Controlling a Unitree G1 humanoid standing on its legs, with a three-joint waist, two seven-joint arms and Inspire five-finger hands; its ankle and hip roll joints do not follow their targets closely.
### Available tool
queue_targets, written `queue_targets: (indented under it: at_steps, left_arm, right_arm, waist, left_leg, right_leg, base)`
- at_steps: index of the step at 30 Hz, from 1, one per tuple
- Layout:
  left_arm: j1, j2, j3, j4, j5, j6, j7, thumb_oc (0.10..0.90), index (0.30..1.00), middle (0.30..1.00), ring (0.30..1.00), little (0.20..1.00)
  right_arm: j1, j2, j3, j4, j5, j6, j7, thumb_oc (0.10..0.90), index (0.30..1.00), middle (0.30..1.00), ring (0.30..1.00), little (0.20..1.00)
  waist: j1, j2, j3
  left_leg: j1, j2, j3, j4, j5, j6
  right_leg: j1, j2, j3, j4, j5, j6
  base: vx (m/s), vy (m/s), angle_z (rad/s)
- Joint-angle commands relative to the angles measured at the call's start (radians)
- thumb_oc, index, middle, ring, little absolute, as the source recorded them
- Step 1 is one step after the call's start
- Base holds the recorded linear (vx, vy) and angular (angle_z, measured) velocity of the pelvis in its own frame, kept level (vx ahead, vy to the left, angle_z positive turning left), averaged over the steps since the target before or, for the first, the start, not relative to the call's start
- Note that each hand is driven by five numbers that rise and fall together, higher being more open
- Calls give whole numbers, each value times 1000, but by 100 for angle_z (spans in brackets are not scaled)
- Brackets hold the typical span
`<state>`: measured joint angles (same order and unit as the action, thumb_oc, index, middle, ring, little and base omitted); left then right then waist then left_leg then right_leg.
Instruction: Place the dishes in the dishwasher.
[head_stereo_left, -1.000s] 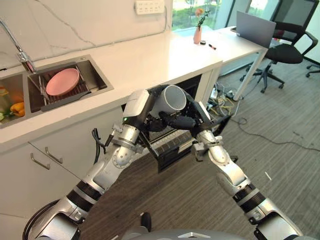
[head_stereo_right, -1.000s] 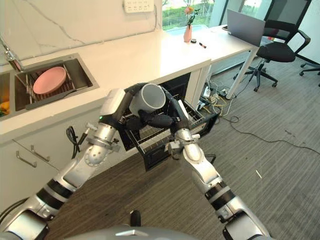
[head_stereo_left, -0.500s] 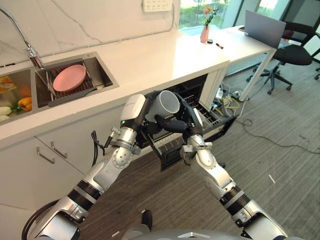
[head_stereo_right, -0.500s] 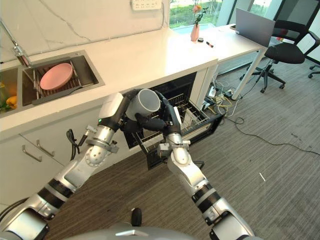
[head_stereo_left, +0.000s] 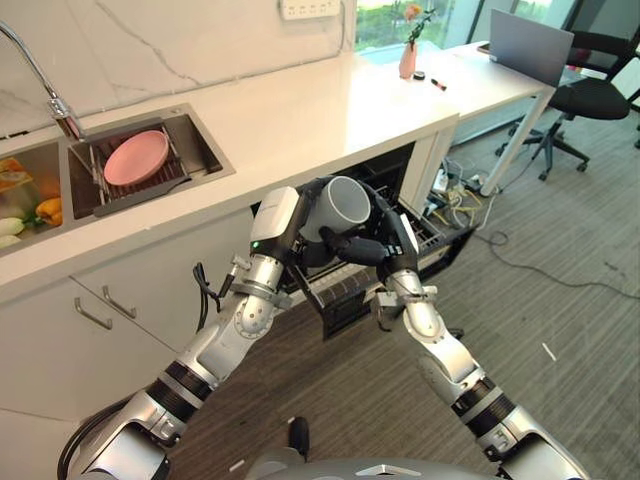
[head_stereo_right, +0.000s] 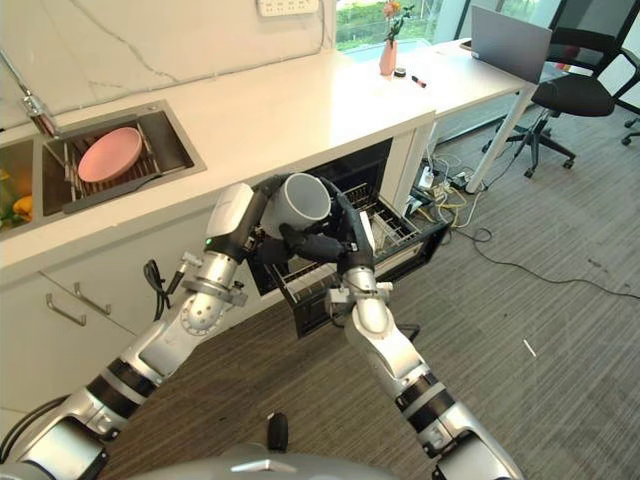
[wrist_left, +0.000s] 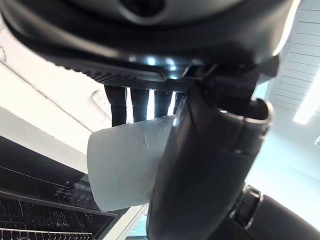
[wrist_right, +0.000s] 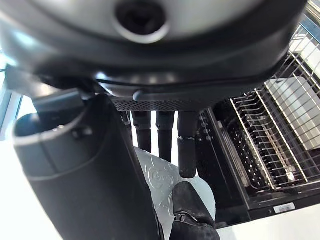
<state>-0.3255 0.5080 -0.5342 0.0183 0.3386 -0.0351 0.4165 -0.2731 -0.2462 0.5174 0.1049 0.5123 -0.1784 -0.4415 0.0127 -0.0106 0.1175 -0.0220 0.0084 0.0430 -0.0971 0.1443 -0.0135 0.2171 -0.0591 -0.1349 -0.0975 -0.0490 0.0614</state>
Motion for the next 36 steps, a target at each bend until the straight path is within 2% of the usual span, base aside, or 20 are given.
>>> queue_targets:
  at_steps: [1, 25, 36]
  left_arm:
    - [-41, -85, -164, -154, 36, -193, -12, 800, 900, 900, 900, 900]
    - [125, -47, -17, -166, -18, -172, 41, 800, 900, 900, 900, 900]
    - [158, -50, 18, -169, -40, -163, 49, 800, 900, 900, 900, 900]
  right_arm:
    - [-153, 82, -195, -157, -13, -212, -56, 400, 300, 300, 300, 300]
    - [-87, 75, -298, -175, 28, -258, -115, 400, 300, 300, 300, 300]
    - [-80, 74, -313, -170, 39, -256, -118, 400, 300, 300, 300, 300]
  waist:
    - [17, -3, -39]
    - [27, 3, -39]
    - [35, 7, -37]
  left_leg:
    - [108, 100, 17, 10, -128, -87]
    - [116, 96, 17, 10, -132, -85]
    - [115, 92, 7, 10, -132, -84]
  right_leg:
    - [-51, -29, 4, 10, -9, 50]
    - [-42, -34, -9, 10, -13, 51]
    - [-36, -37, -23, 10, -14, 52]
  base:
    - [0, 0, 0]
    - [0, 0, 0]
    - [0, 0, 0]
